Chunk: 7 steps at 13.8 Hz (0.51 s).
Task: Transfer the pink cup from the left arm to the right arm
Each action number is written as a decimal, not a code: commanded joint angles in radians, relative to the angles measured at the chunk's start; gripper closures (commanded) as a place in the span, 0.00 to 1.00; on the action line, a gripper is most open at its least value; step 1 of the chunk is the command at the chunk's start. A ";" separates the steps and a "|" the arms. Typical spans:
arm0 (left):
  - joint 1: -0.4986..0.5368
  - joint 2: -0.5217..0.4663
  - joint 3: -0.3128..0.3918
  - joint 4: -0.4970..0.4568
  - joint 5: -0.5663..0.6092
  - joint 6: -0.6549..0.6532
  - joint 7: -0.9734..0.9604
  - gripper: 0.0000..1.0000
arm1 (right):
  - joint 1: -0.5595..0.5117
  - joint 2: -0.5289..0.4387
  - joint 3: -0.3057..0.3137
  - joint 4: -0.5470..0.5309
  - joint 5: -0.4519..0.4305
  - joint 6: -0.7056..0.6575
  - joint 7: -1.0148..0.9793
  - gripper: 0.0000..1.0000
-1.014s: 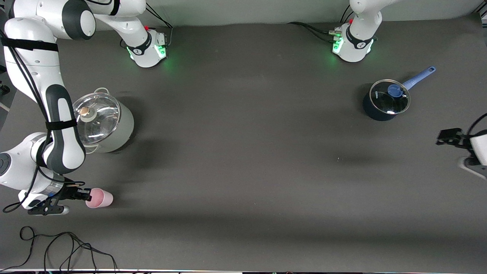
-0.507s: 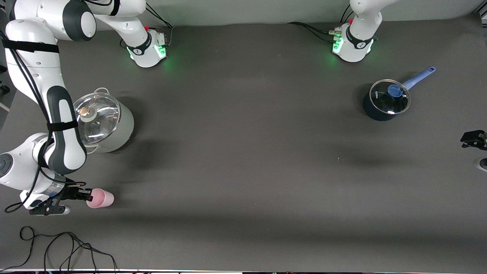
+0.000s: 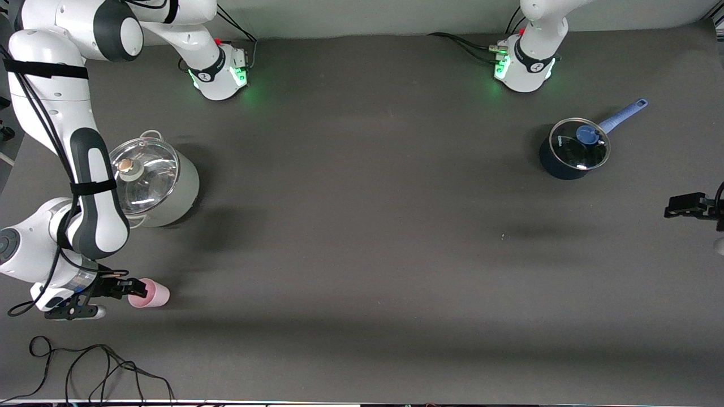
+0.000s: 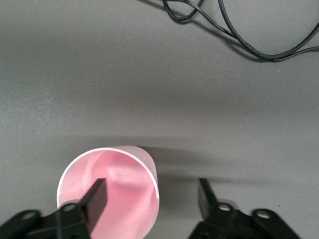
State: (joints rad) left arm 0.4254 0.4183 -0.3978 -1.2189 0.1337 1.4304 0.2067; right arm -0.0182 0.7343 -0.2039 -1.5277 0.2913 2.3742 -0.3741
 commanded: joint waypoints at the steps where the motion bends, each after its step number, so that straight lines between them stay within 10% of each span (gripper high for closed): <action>1: -0.008 -0.068 -0.010 -0.014 -0.106 -0.068 -0.258 0.00 | 0.004 -0.044 -0.012 -0.002 -0.007 -0.080 -0.052 0.01; 7: -0.089 -0.099 -0.067 -0.059 -0.095 -0.122 -0.504 0.00 | -0.003 -0.286 -0.031 0.043 -0.141 -0.465 -0.049 0.01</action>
State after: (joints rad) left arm 0.3416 0.3490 -0.4741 -1.2367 0.0262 1.2993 -0.2796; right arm -0.0207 0.5650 -0.2368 -1.4753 0.1935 2.0298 -0.4078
